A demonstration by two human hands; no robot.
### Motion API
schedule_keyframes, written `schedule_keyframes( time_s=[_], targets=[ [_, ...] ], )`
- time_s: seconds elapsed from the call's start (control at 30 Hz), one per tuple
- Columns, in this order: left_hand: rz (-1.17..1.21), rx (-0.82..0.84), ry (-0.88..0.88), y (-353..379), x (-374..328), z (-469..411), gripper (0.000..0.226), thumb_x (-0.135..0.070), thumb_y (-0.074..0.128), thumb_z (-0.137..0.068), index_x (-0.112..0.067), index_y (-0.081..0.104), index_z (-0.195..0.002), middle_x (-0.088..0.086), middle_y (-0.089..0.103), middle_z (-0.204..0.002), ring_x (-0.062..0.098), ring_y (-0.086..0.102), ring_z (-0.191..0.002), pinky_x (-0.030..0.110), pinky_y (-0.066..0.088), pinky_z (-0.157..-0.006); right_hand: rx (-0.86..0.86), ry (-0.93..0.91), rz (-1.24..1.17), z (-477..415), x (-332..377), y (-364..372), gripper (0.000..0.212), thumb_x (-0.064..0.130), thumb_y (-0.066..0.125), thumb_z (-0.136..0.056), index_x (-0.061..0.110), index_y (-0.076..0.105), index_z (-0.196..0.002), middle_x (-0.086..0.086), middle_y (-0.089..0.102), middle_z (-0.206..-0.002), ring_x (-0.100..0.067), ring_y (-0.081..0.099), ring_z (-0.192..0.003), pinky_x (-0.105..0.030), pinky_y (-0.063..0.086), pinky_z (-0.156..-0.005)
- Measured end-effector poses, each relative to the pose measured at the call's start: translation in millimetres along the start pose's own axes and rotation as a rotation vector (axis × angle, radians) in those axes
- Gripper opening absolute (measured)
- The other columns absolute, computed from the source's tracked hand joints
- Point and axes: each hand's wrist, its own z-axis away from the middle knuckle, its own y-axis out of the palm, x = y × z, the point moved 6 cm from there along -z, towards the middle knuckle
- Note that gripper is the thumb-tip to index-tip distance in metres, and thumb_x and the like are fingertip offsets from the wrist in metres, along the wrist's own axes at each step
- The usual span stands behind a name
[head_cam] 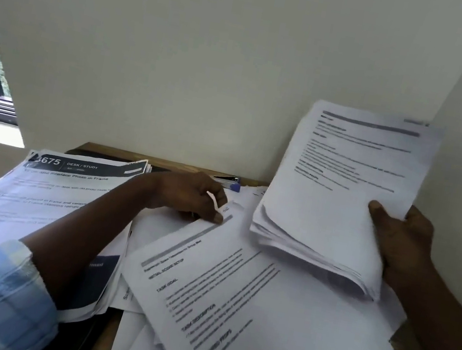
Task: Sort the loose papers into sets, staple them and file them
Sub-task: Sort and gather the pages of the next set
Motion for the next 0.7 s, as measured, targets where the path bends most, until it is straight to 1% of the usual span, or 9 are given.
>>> schedule_keyframes(
  time_s=[0.1,0.2,0.27,0.33,0.37,0.47,0.53,0.6,0.7],
  targets=[
    [-0.09,0.098,-0.027,9,1,3,0.022,-0.021,0.085,-0.086,-0.018,0.07,-0.101,-0.004,0.065,-0.072,0.011,0.054,-0.065,0.021,0.042,-0.06,-0.2,-0.042,0.049,-12,0,-25,0.012,0.014,0.07,-0.088,0.025,0.072,-0.09,0.012,0.072,-0.098,-0.018,0.07,-0.095,-0.034,0.054,-0.088],
    [-0.106,0.091,-0.025,14,-1,1,0.022,-0.023,0.085,-0.086,-0.018,0.071,-0.101,-0.003,0.066,-0.074,0.01,0.057,-0.066,0.021,0.043,-0.06,-0.293,0.053,0.056,-18,-10,-38,0.023,-0.001,0.056,-0.087,0.021,0.062,-0.082,0.013,0.06,-0.081,-0.011,0.058,-0.077,-0.026,0.047,-0.068],
    [-0.106,0.077,-0.017,15,-2,-1,0.02,-0.023,0.084,-0.087,-0.018,0.07,-0.1,-0.004,0.064,-0.071,0.008,0.054,-0.062,0.019,0.041,-0.056,-0.311,0.14,0.04,-21,-18,-40,0.025,-0.002,0.051,-0.093,0.021,0.057,-0.09,0.008,0.053,-0.08,-0.007,0.05,-0.068,-0.02,0.044,-0.056],
    [-0.111,0.06,-0.016,15,-1,-2,0.021,-0.025,0.085,-0.087,-0.02,0.069,-0.1,-0.005,0.063,-0.068,0.007,0.052,-0.059,0.018,0.04,-0.054,-0.306,0.298,0.009,-20,-27,-39,0.017,0.005,0.046,-0.1,0.019,0.049,-0.109,0.004,0.049,-0.083,-0.009,0.049,-0.068,-0.022,0.046,-0.056],
    [-0.111,0.05,-0.015,14,0,-2,0.022,-0.027,0.085,-0.086,-0.021,0.069,-0.101,-0.004,0.063,-0.068,0.006,0.052,-0.059,0.018,0.039,-0.054,-0.265,0.383,-0.023,-20,-32,-36,0.016,0.007,0.042,-0.102,0.018,0.048,-0.111,0.002,0.05,-0.085,-0.011,0.05,-0.07,-0.026,0.047,-0.059],
    [-0.104,0.033,-0.011,14,3,-4,0.022,-0.026,0.085,-0.086,-0.02,0.069,-0.1,-0.002,0.061,-0.068,0.006,0.05,-0.057,0.017,0.037,-0.051,-0.184,0.558,-0.255,-12,-42,-21,0.022,0.003,0.04,-0.1,0.012,0.06,-0.103,-0.011,0.061,-0.098,-0.025,0.064,-0.088,-0.036,0.061,-0.063],
    [-0.126,0.031,-0.007,14,4,-7,0.022,-0.028,0.085,-0.085,-0.021,0.07,-0.1,-0.003,0.061,-0.067,0.005,0.05,-0.056,0.017,0.037,-0.051,-0.257,0.567,-0.426,0,-36,-14,0.027,-0.003,0.042,-0.094,0.009,0.062,-0.108,-0.013,0.061,-0.104,-0.028,0.064,-0.096,-0.037,0.062,-0.061],
    [-0.165,0.032,0.004,14,4,-9,0.023,-0.031,0.085,-0.085,-0.023,0.069,-0.1,-0.003,0.062,-0.068,0.005,0.05,-0.058,0.017,0.037,-0.052,-0.274,0.545,-0.495,12,-29,-5,0.03,-0.007,0.04,-0.094,0.006,0.064,-0.108,-0.009,0.067,-0.099,-0.025,0.067,-0.087,-0.032,0.062,-0.053],
    [-0.168,0.031,0.021,15,2,-10,0.019,-0.027,0.084,-0.087,-0.022,0.069,-0.097,-0.005,0.06,-0.064,0.003,0.048,-0.054,0.014,0.035,-0.05,-0.114,0.552,-0.443,29,-25,16,0.034,-0.007,0.042,-0.096,0.003,0.064,-0.12,-0.013,0.07,-0.113,-0.024,0.069,-0.087,-0.031,0.061,-0.054]
  ],
)
